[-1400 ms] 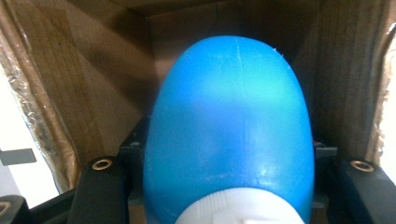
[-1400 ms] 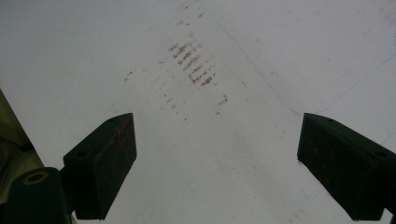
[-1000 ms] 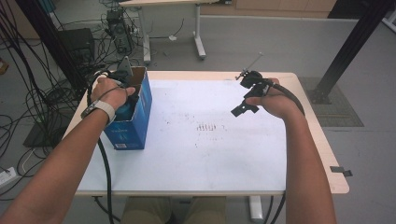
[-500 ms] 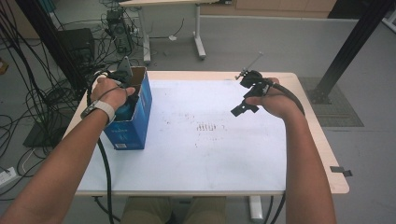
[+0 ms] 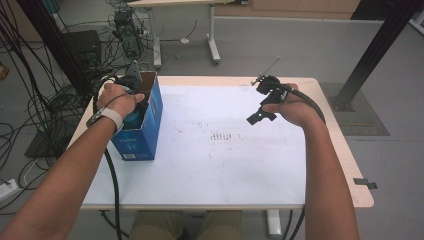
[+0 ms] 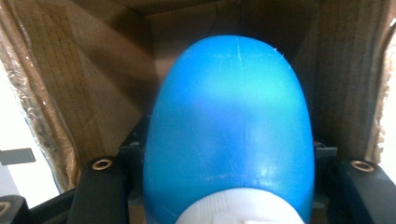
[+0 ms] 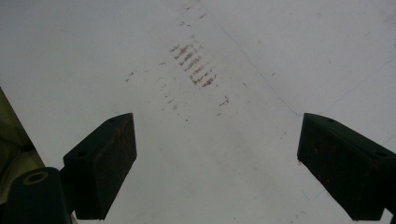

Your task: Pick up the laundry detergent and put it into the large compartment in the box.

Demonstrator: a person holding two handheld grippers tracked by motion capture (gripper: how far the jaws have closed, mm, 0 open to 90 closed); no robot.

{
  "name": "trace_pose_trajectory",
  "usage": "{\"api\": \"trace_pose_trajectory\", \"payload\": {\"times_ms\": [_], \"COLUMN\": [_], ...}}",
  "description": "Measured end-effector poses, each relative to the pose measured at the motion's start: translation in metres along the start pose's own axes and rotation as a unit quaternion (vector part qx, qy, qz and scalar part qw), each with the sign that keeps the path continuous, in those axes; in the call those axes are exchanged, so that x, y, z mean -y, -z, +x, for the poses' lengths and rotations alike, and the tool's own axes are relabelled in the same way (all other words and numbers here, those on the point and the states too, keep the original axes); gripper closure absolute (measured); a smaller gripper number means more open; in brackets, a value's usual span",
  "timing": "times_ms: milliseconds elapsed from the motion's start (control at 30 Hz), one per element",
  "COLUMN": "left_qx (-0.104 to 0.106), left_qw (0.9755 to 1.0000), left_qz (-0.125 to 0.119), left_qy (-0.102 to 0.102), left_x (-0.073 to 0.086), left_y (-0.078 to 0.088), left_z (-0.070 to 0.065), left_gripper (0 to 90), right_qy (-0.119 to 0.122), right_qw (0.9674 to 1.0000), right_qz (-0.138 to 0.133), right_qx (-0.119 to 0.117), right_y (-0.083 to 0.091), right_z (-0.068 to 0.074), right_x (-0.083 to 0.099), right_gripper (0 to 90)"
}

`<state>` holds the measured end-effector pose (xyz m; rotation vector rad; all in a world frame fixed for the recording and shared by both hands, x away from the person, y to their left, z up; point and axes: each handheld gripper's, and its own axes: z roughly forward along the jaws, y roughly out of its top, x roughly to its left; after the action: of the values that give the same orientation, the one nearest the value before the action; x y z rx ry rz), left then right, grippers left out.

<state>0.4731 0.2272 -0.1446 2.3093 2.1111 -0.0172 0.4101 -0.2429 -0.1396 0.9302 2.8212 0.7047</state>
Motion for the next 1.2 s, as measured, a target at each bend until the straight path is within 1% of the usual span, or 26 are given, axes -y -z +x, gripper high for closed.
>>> {"api": "trace_pose_trajectory", "payload": {"times_ms": [1200], "left_qx": [0.001], "left_qw": [1.0000], "left_qz": [-0.002], "left_qy": [0.001], "left_x": [0.0010], "left_y": [-0.0003], "left_z": [0.0008], "left_gripper": [38.1], "right_qy": [0.000], "right_qw": [1.0000], "right_qz": [-0.001], "right_qx": [0.001], "right_y": [0.0007], "right_z": [0.0007], "right_x": [0.0021], "right_gripper": [11.6]}}
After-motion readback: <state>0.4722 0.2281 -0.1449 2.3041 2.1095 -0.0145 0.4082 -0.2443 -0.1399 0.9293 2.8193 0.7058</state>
